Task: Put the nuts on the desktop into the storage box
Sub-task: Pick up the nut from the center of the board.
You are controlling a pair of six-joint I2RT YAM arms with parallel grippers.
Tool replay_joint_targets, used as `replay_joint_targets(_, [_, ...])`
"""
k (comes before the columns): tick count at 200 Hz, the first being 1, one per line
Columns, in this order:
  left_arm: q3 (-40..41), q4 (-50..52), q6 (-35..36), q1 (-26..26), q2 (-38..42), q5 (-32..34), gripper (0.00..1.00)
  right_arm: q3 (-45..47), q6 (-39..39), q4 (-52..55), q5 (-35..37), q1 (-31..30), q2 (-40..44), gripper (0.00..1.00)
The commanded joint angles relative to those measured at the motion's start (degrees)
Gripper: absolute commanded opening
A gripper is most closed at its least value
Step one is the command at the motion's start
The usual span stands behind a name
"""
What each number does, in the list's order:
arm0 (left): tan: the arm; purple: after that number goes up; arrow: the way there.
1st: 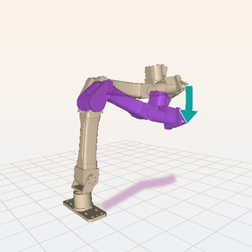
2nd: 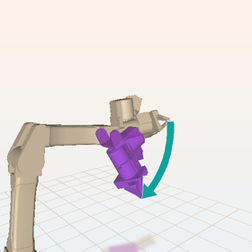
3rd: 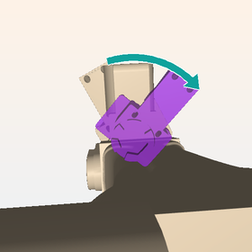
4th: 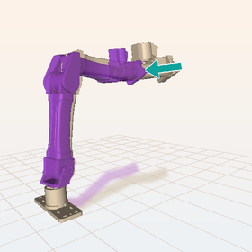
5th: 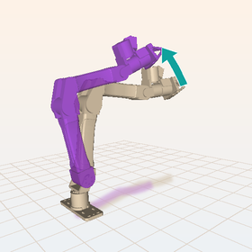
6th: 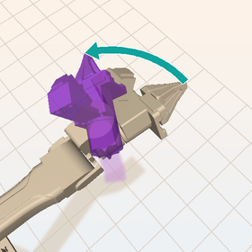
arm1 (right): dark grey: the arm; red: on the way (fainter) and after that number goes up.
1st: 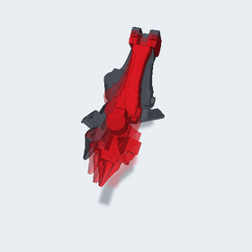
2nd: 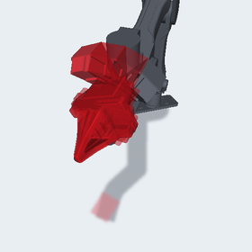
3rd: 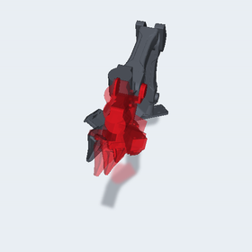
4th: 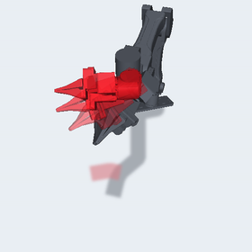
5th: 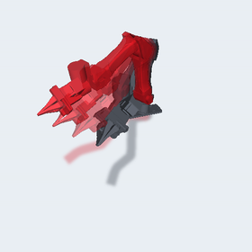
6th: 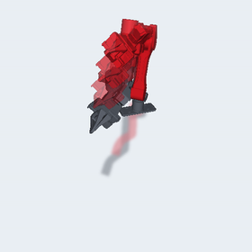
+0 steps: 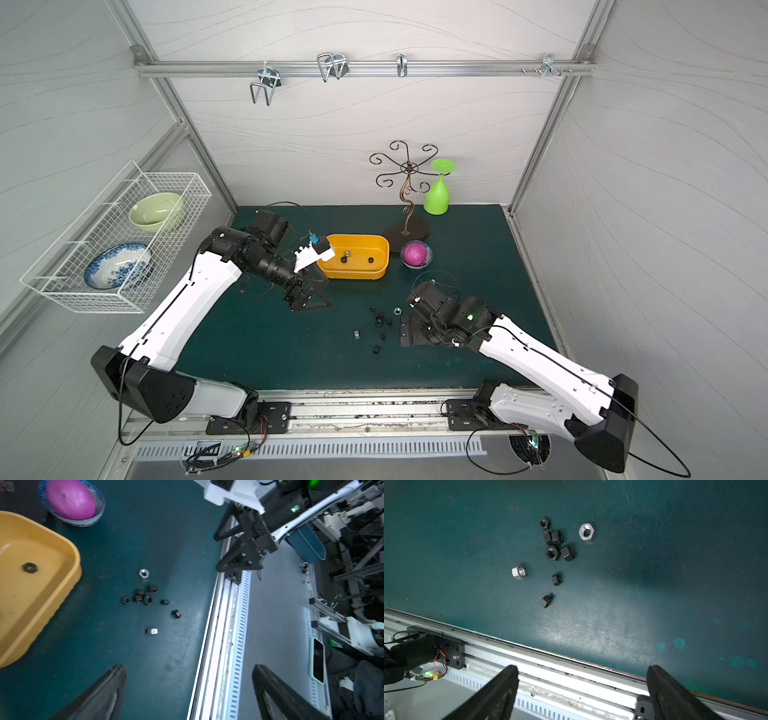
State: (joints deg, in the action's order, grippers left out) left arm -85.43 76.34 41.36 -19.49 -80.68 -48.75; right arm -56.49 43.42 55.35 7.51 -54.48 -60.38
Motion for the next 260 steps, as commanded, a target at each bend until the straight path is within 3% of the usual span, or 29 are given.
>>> replay_joint_targets(1, [1.4,5.8,6.0,0.7,2.0,-5.4,0.98,0.1,-2.5,-6.3,-0.7,-0.3,-2.4,0.99])
replay_joint_targets(34, [4.0,7.8,11.3,6.8,4.8,-12.4,0.99,1.4,-1.6,-13.0,-0.1,-0.8,-8.3,0.99])
replay_joint_targets(51, [6.4,4.2,9.0,9.0,6.3,-9.3,0.99,1.6,-0.9,-15.4,-0.5,-1.8,-11.2,0.99])
replay_joint_targets(96, [13.4,-7.5,0.4,9.9,9.8,6.5,0.99,-1.7,-2.2,-17.1,-2.4,-4.3,-18.9,0.99])
replay_joint_targets(147, [22.8,-18.0,0.3,13.1,13.5,3.8,0.99,-5.8,-3.6,-20.3,-7.6,-5.3,-27.8,0.99])
replay_joint_targets(190, [30.3,-27.4,1.5,13.8,13.8,3.1,0.99,-9.9,-3.3,-20.8,-10.3,-6.5,-34.0,0.85])
replay_joint_targets(219, [36.4,-35.1,1.8,14.4,14.1,-3.1,0.98,-11.5,-4.6,-20.1,-11.3,-6.9,-37.3,0.76])
replay_joint_targets(260, [43.8,-40.0,10.3,14.3,14.4,-2.5,0.99,-12.8,-4.8,-19.6,-11.6,-6.8,-40.4,0.68])
